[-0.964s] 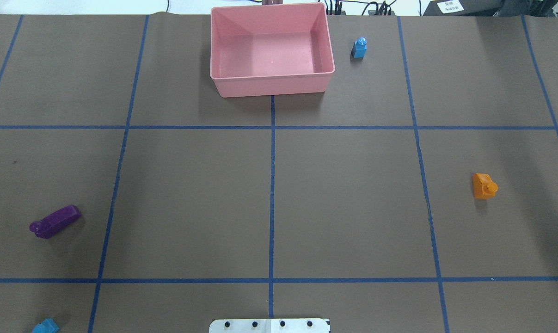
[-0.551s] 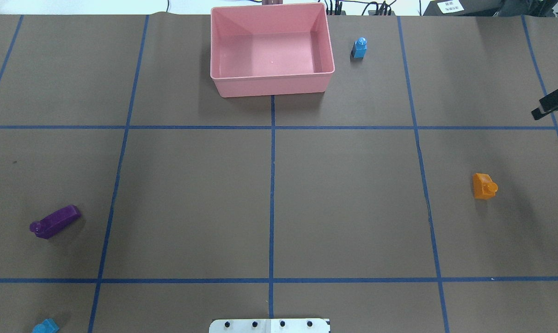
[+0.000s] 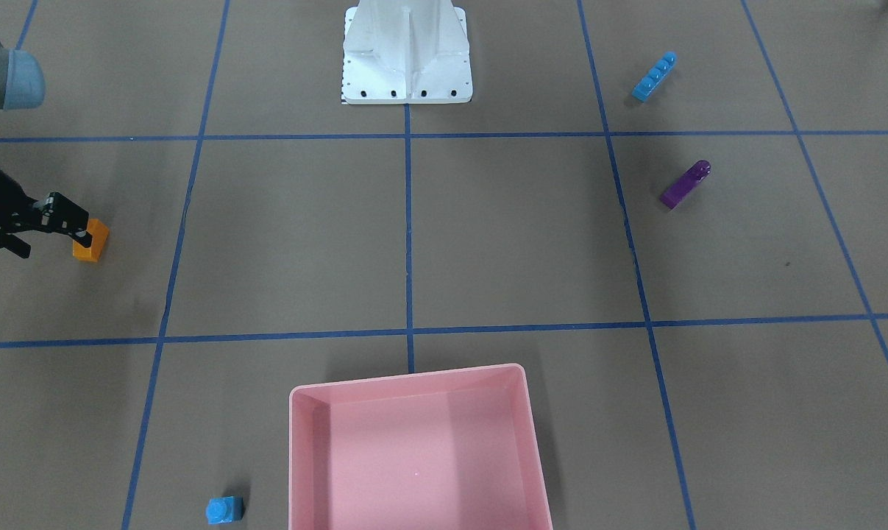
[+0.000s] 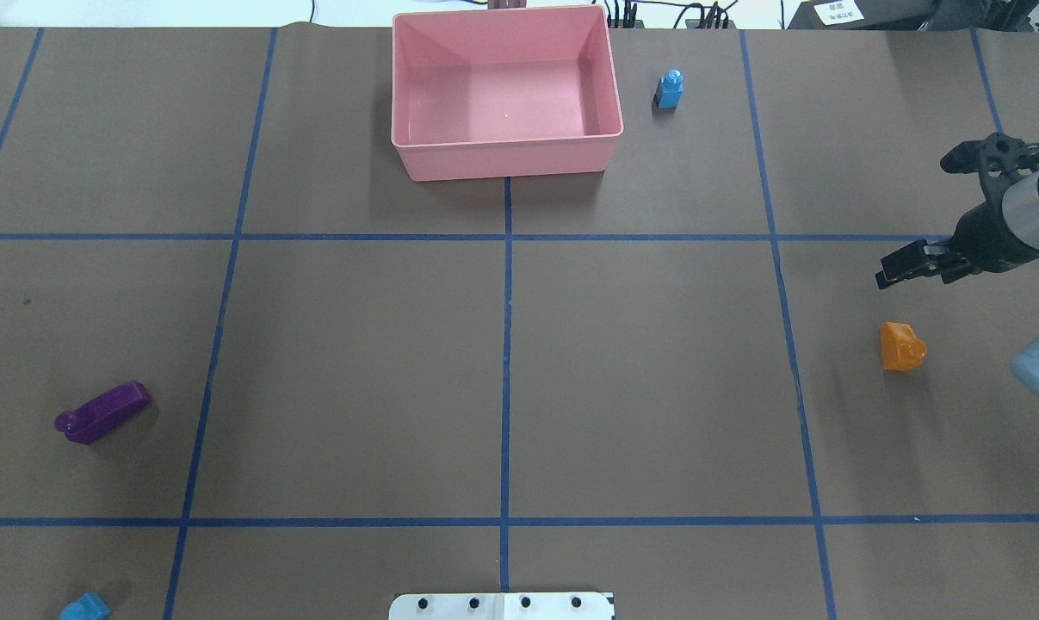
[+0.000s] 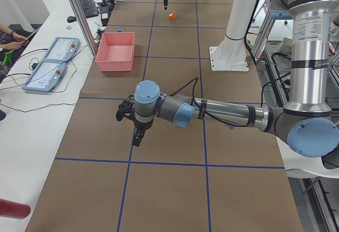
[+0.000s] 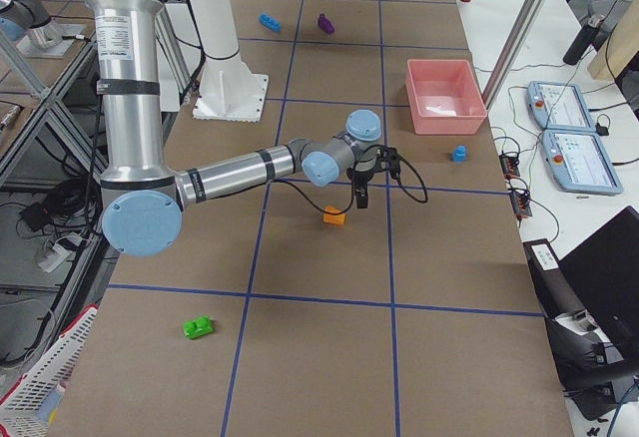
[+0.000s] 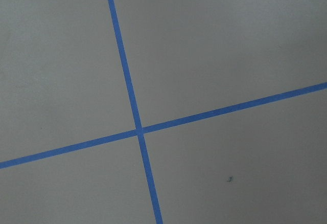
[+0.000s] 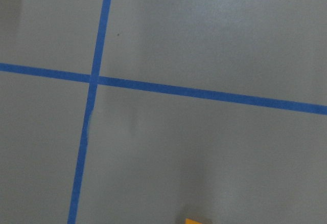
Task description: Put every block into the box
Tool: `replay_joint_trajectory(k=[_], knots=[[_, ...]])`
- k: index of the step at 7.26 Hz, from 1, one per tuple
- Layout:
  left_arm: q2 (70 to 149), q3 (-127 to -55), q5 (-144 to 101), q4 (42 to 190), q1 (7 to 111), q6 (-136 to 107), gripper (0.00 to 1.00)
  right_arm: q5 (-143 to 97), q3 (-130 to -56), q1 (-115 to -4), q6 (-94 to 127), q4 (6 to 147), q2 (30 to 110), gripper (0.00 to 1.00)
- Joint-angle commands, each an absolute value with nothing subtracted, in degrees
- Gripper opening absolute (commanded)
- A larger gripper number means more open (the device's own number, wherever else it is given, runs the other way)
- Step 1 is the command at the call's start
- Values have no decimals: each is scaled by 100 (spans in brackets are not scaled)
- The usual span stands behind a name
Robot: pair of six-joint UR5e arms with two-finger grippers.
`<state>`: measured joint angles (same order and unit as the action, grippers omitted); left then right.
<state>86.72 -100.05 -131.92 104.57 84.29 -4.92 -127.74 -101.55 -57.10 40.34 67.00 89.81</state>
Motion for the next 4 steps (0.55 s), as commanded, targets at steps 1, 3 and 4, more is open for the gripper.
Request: replay_joint_trajectory(k=[1, 3, 4], knots=[[8684, -10046, -13192, 10459, 8429, -536, 100, -12701, -10021, -5432, 4158, 6566, 9253, 100], [8675, -10072, -13201, 10459, 8429, -536, 100, -12691, -9827, -5240, 4183, 6574, 9317, 100], [8675, -10072, -13201, 10459, 8429, -536, 100, -12691, -9704, -5151, 4218, 6574, 9238, 100]])
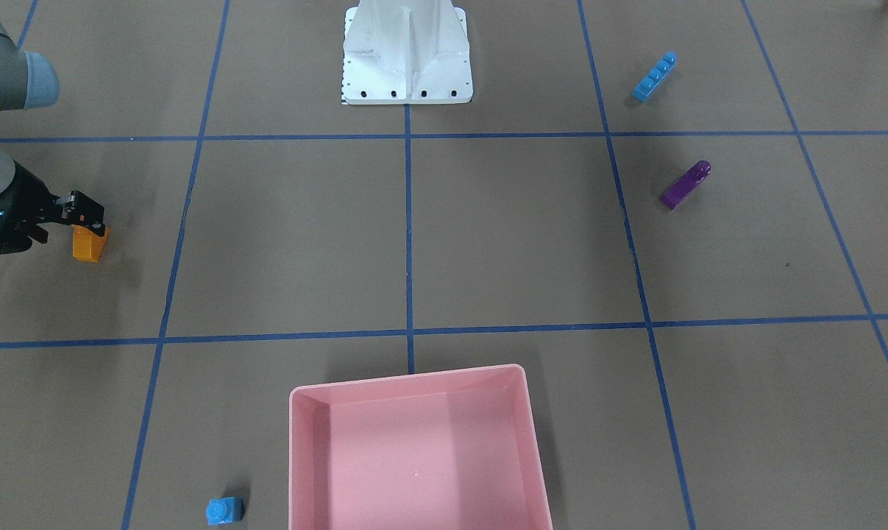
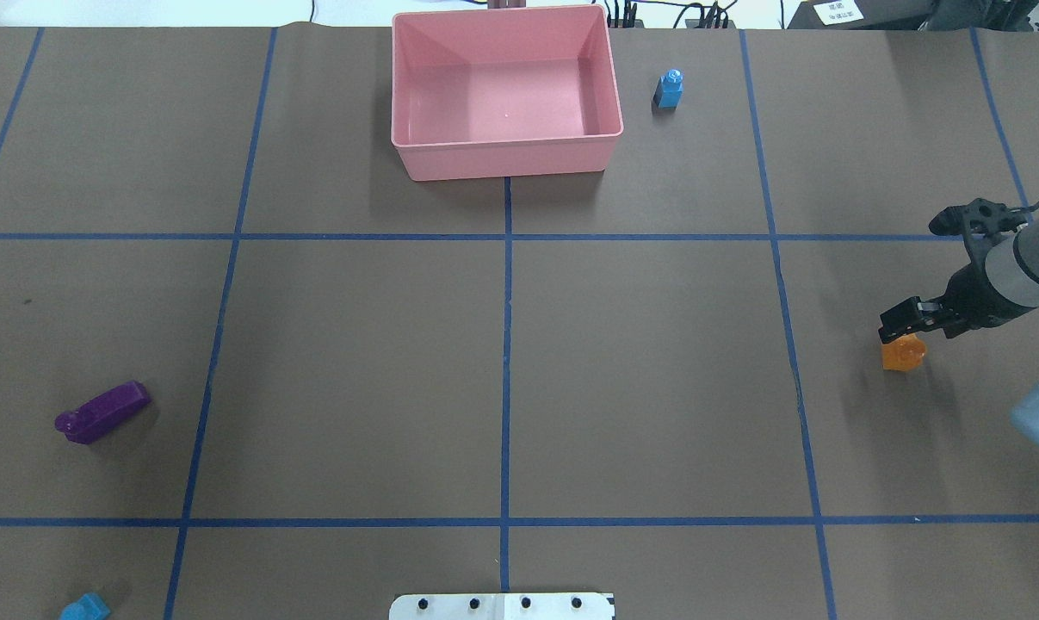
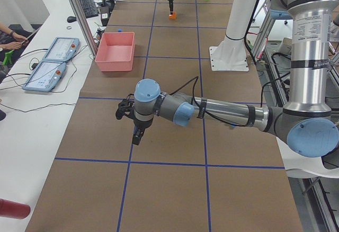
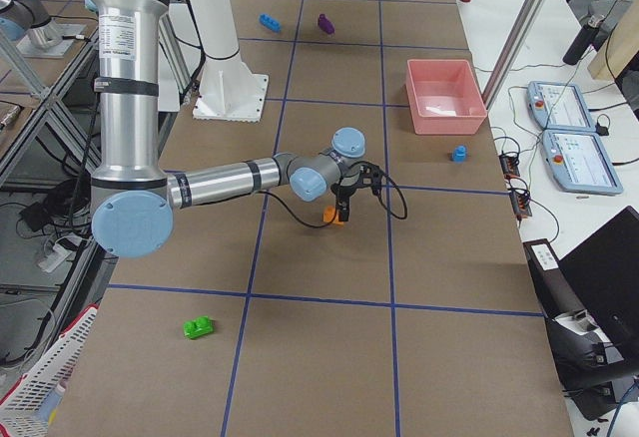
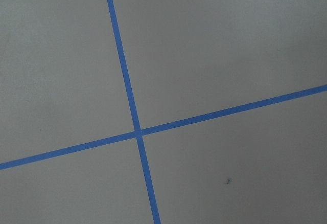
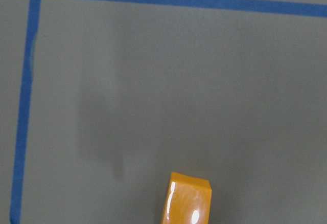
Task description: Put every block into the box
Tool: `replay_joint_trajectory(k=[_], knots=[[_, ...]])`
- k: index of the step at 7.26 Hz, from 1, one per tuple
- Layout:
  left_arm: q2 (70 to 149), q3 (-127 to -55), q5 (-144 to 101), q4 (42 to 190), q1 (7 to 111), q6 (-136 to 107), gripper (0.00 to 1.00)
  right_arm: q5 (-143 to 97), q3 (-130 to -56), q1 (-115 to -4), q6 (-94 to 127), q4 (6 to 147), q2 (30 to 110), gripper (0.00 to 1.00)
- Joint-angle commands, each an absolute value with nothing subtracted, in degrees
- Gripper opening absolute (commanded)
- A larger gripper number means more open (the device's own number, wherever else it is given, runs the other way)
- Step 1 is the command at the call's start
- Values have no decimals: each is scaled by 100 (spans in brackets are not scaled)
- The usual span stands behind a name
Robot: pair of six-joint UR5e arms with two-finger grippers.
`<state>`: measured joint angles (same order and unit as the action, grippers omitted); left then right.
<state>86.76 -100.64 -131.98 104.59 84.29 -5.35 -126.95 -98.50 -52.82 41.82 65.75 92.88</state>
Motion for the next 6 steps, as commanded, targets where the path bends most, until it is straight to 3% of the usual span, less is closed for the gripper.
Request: replay_joint_trajectory(k=[1, 2, 3, 4, 6], knots=[[8675, -10072, -13201, 10459, 8429, -536, 100, -12726, -9651, -5124, 4219, 6548, 9168, 100], [8675, -10072, -13201, 10459, 8429, -536, 100, -12735, -9633, -5072, 4219, 6574, 9158, 92], [8675, -10072, -13201, 10459, 8429, -536, 100, -12770, -9633, -5080, 4219, 6618, 9176, 42], [8666, -10072, -13201, 10459, 8429, -536, 100, -12771, -9642, -5080, 4184, 6627, 9228, 0], [8675, -10055, -13463, 10459, 8420, -545, 100, -12779, -9843, -5298, 4184, 6627, 9263, 0]])
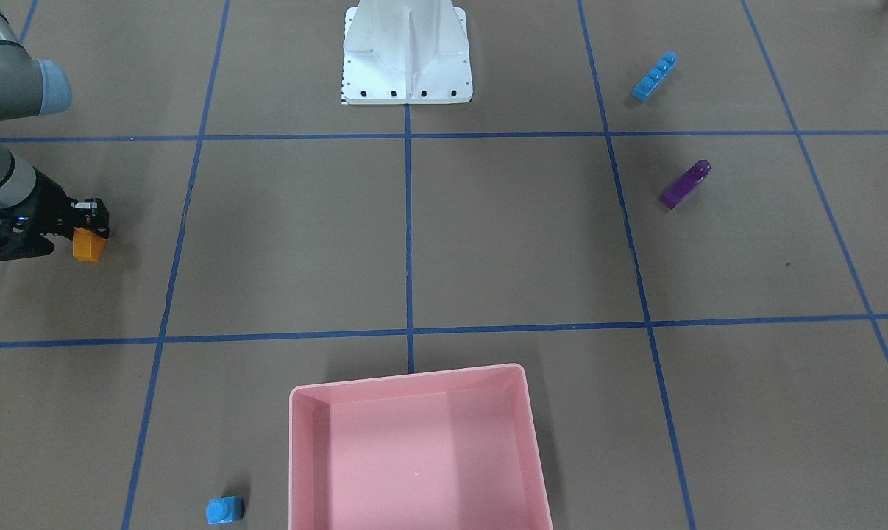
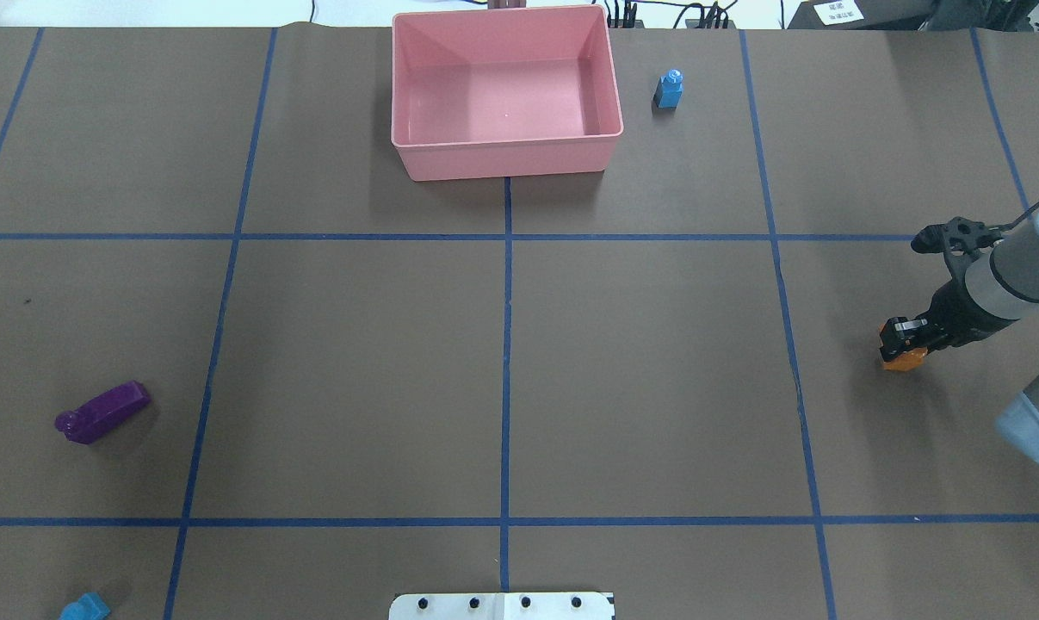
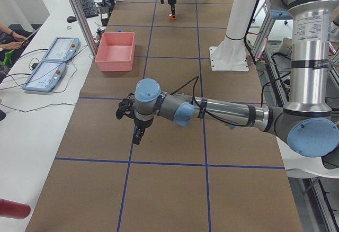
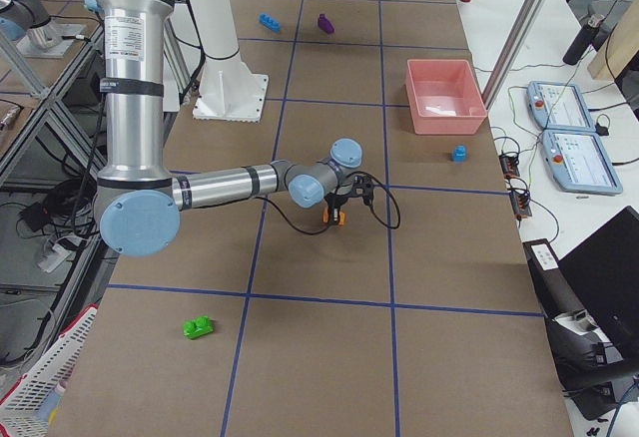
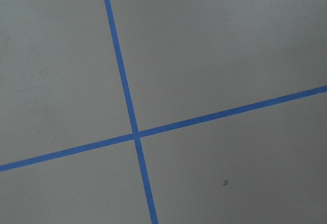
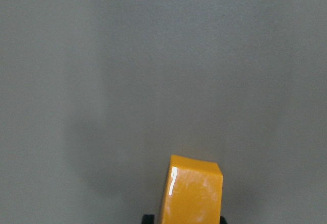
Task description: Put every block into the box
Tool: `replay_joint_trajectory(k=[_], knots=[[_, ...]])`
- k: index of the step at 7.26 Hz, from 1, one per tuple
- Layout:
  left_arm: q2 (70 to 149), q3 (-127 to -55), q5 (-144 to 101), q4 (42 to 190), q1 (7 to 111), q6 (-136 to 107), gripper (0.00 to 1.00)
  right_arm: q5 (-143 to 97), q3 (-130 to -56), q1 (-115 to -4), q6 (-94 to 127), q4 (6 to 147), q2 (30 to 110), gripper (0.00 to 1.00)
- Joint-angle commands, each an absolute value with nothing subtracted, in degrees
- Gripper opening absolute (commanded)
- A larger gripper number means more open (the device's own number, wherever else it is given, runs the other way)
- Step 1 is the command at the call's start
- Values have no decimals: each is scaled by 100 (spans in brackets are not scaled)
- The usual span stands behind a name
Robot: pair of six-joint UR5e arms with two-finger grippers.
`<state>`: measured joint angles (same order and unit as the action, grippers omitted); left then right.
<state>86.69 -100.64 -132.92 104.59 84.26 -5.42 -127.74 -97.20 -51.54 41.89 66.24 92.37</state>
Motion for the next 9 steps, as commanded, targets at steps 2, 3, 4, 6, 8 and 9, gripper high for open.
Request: replay_joint_trajectory(k=[2, 3, 4, 6, 8, 9], knots=[[8718, -10098, -13658, 10529, 7896, -554, 100, -12814, -10473, -5938, 4184, 6627, 9395, 0], [8710, -10107, -13606, 10764, 7527, -597, 100, -12945, -10772, -6220, 4210, 6627, 9361, 0], [8658, -10107, -13588, 11071, 7062, -1059, 100, -13085, -10888, -6414, 4227, 6627, 9195, 0], [8430, -10221, -13570, 12036, 6499, -1802, 100, -13104, -10890, -6478, 4236, 6740, 8564, 0], [8263, -10659, -13431, 12146, 5883, -1802, 100, -13078, -10794, -6443, 4236, 7274, 7669, 0], [8244, -10713, -12873, 12146, 5436, -1793, 100, -13078, -10715, -6399, 4236, 7625, 7151, 0]])
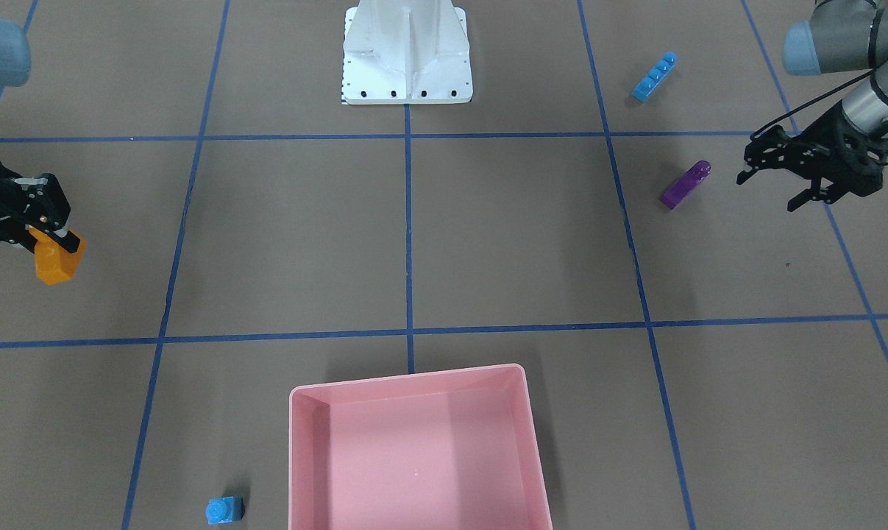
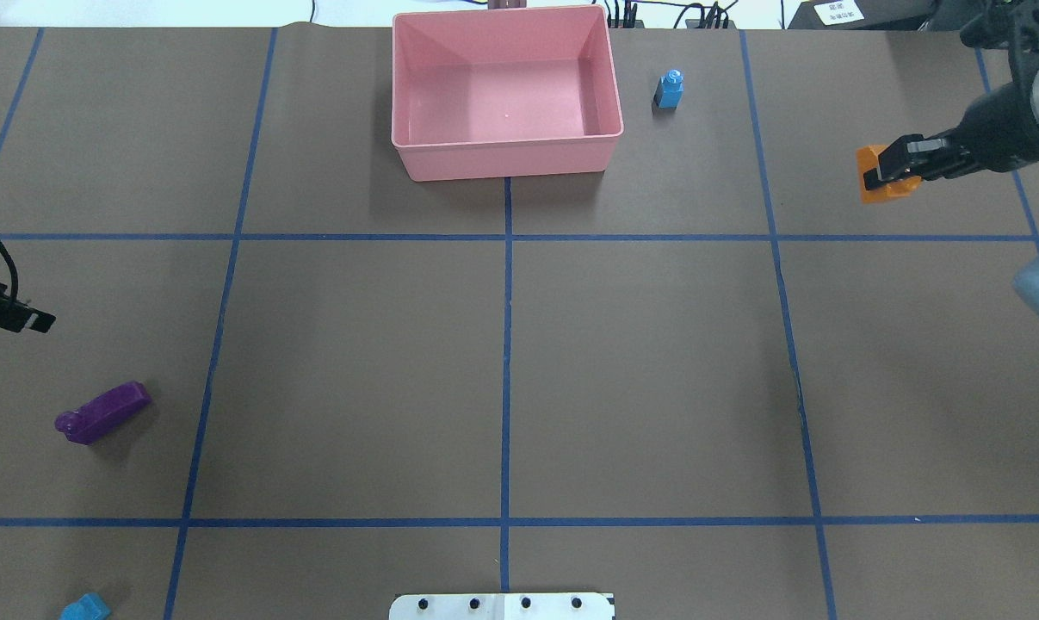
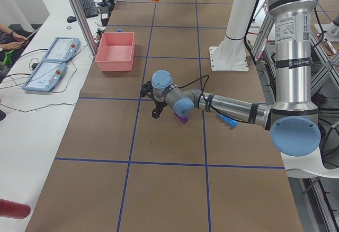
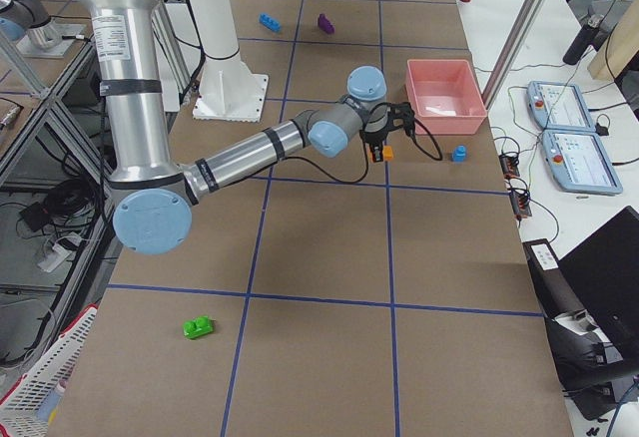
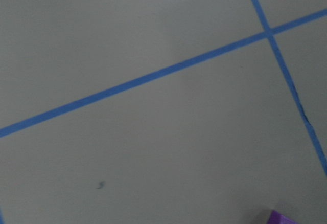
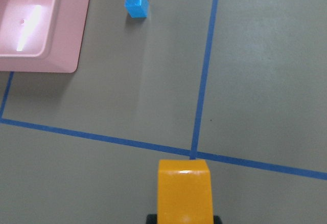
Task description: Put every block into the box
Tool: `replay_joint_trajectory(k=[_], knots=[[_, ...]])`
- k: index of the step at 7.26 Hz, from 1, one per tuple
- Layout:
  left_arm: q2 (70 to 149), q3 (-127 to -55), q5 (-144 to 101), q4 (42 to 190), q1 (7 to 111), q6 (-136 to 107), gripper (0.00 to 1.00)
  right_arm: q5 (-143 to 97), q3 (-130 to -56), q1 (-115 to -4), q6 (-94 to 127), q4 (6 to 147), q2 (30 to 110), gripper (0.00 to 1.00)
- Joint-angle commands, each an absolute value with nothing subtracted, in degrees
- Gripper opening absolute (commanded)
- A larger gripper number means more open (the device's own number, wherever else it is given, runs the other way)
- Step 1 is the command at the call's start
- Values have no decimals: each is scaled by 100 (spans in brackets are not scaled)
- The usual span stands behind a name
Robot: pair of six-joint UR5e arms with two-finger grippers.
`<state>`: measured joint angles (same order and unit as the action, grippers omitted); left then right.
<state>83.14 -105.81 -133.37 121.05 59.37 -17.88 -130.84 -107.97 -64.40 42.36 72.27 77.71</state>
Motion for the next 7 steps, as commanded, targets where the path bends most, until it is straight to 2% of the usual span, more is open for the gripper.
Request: replay_joint_trajectory(k=[1, 2, 7], knots=[[8244, -10714, -12510, 12138, 5049, -1802, 100, -13052, -10679, -6251, 4236, 8107, 6684, 0], [8244, -10705, -12376, 12138, 4810, -1802, 100, -13034, -10566, -6188, 4245, 8443, 6219, 0], [8069, -10512, -12059, 12111, 4105, -1890, 100, -12869, -9748, -5942, 4509, 8640, 5073, 0]])
